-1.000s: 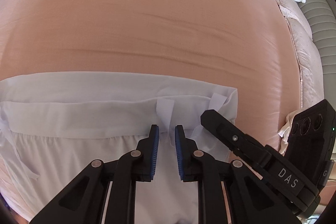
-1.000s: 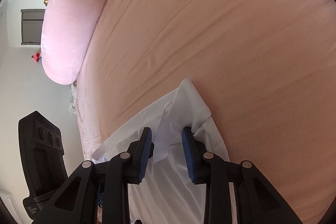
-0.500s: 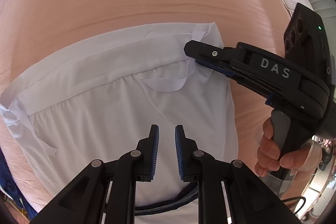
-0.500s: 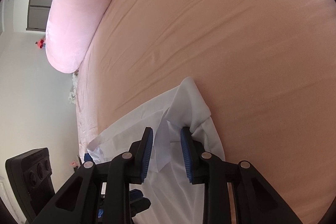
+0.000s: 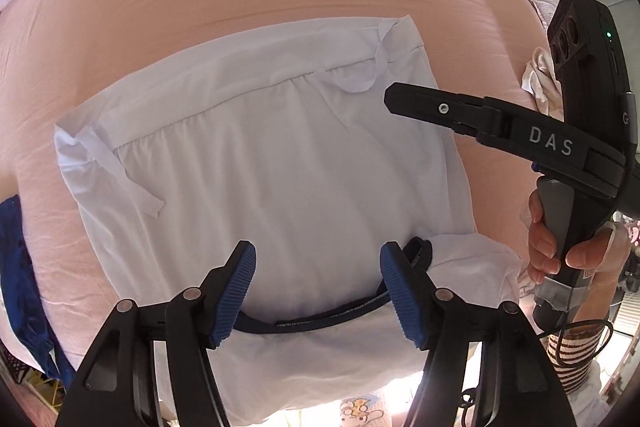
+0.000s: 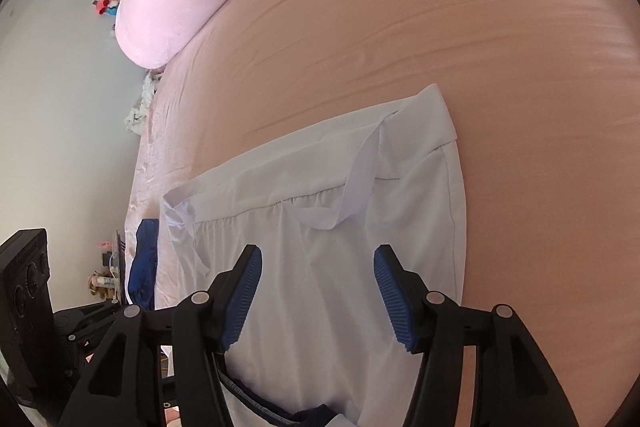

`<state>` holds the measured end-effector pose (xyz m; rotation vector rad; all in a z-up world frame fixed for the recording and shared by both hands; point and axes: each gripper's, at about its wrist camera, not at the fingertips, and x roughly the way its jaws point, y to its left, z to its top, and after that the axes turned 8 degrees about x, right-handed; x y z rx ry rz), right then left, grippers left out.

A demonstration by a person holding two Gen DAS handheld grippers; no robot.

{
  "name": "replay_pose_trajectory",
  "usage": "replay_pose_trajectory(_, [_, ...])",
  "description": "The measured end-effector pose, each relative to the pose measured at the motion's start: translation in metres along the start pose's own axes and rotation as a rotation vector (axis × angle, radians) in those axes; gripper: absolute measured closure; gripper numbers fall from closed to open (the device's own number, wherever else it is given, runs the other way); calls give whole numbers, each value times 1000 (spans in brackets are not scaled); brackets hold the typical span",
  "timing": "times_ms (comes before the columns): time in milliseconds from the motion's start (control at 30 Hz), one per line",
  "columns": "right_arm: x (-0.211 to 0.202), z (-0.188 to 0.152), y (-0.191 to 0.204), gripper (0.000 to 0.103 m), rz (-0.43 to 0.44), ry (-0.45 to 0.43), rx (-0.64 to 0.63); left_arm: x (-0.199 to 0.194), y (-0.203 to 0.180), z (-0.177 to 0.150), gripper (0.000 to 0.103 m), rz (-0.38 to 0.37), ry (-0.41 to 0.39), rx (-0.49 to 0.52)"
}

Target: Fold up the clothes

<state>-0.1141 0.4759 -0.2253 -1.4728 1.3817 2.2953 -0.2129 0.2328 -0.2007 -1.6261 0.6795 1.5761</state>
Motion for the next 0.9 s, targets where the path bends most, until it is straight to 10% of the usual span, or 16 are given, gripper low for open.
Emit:
replay_pose_trajectory(233, [-25, -41, 15, 39, 6, -40, -37, -19, -10, -20, 40, 144, -130, 56])
replay_pose_trajectory(900, [-55, -147, 40, 34, -184, -111, -205, -28, 1, -140, 40, 180, -279, -158])
